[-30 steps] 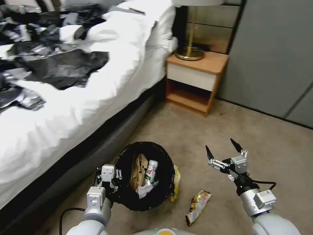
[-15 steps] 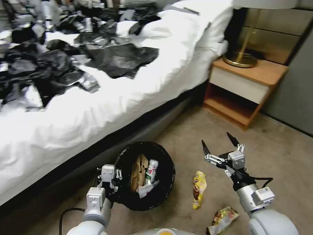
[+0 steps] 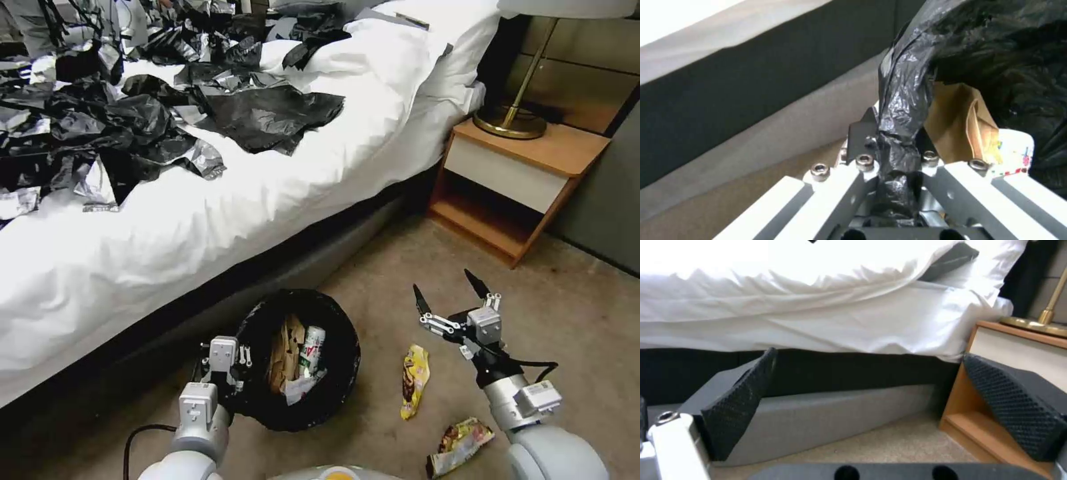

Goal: Pick up the trash bin, then pick up the garbage from the floor and place it into the trash bin.

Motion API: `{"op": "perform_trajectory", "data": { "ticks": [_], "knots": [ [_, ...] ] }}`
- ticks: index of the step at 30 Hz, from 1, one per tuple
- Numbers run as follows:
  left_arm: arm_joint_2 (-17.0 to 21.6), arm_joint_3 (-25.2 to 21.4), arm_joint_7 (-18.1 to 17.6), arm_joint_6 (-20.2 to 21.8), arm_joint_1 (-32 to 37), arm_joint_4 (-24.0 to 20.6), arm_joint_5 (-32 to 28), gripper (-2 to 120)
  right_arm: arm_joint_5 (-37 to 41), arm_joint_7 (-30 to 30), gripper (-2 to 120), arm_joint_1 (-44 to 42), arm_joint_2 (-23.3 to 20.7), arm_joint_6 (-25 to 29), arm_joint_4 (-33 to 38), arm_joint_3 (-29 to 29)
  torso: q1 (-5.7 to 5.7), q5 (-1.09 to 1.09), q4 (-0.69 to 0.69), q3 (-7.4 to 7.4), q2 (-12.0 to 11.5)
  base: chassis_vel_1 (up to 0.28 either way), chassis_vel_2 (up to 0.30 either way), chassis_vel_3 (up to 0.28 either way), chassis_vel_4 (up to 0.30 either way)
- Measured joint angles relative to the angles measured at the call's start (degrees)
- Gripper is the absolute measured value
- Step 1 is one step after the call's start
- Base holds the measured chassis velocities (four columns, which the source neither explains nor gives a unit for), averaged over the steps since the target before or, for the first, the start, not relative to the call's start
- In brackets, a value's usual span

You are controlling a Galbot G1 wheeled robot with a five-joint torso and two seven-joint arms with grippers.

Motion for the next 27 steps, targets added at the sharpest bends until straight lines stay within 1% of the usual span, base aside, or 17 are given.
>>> {"op": "perform_trajectory", "data": {
  "ticks": [4, 8, 20, 23, 26, 27],
  "knots": [
    [-0.01, -0.06, -0.01, 0.0, -0.2, 0.05, -0.04, 1, -0.01, -0.27, 100, 0.02, 0.11, 0.23, 0.07, -0.07, 0.0, 0.0, 0.0, 0.0, 0.0, 0.063, -0.061, -0.075, 0.089],
    [-0.05, -0.06, -0.04, 0.01, -0.41, 0.2, -0.07, 1, -0.03, -0.36, 100, 0.19, 0.24, 0.32, 0.09, -0.08, 0.01, 0.0, 0.02, 0.01, 0.0, 0.0, 0.0, 0.0, 0.0],
    [-0.09, -0.09, -0.08, 0.08, -0.77, 0.44, -0.22, 1, -0.12, -0.34, 100, 1.65, 0.43, 0.5, -1.06, -0.15, 0.01, 0.0, 0.01, 0.0, 0.0, 0.017, -0.011, -0.016, 0.013],
    [-0.12, -0.08, -0.09, 0.09, -0.83, 0.48, -0.25, 1, -0.33, -0.24, 100, 2.55, 0.29, 0.05, -1.84, -0.15, 0.01, 0.0, 0.01, 0.0, 0.0, 0.0, 0.0, 0.0, 0.0],
    [-0.11, -0.08, -0.09, 0.1, -0.96, 0.55, -0.28, 1, -0.65, 0.49, 100, 3.4, -0.27, -2.18, -2.58, -0.35, 0.01, 0.01, 0.01, 0.0, 0.0, 0.0, 0.0, 0.0, 0.0],
    [-0.11, -0.08, -0.09, 0.1, -0.96, 0.55, -0.28, 1, -0.65, 0.49, 100, 3.4, -0.27, -2.18, -2.58, -0.35, 0.01, 0.01, 0.01, 0.0, 0.0, 0.0, 0.0, 0.0, 0.0]
  ]
}}
